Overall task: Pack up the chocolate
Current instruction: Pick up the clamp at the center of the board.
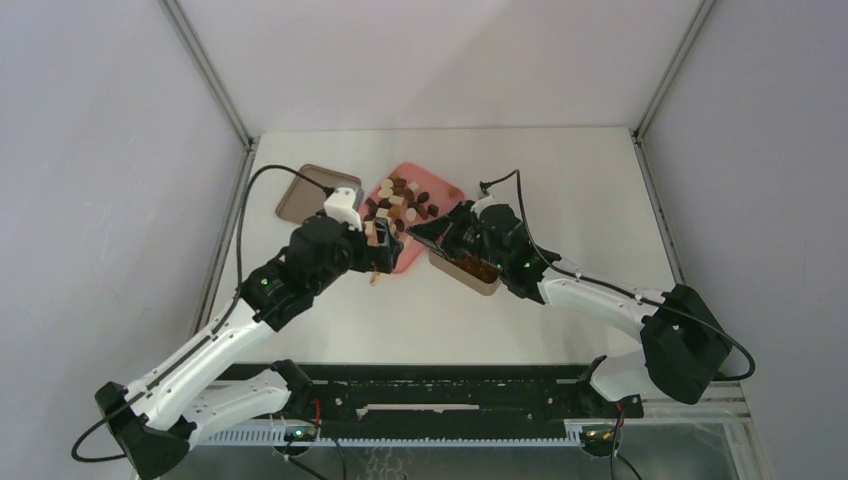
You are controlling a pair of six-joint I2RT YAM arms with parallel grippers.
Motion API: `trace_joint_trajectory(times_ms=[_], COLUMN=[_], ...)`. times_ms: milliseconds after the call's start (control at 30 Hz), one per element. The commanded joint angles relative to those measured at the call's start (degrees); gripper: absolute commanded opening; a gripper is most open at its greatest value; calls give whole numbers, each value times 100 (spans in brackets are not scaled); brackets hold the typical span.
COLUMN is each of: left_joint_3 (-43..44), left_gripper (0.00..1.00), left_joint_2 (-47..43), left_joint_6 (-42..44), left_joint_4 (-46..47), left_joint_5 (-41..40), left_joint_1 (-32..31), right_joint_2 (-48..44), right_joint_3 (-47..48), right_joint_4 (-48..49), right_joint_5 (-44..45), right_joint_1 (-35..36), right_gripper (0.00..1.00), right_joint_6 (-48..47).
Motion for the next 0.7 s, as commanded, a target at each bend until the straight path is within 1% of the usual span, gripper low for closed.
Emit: trace_joint_trajectory(times_ms=[0,200,333,467,500,567,667], left_joint_3=[-342,-485,-579,-553,-533,-494,-483], left_gripper=[100,100,100,100,98,91,88], left_joint_2=[-331,-320,-299,-272,-241,-208,-185], left_joint_6=[-531,-469,-103,17,23,50,72], left_joint_4=[637,840,1106,1089,1052,1029,1072], left_joint_5=[1132,1475,2109,2064,2024,1984,1842], left_joint_1=[532,549,544,543,540,546,536], right_joint_2=[-340,-337,-352,-385,-396,-418,-442], right_joint_3=[-111,-120,-120,-120,-120,-120,-120], right_joint_4=[699,765,753,739,723,662,596], right_joint_5=[-183,-266,-286,-280,-273,-248,-217], right_joint_1=[-60,-94,-94,-94,-90,-94,-79], right_gripper=[0,0,0,0,0,0,0], right_joint_6=[186,307,337,360,373,408,460])
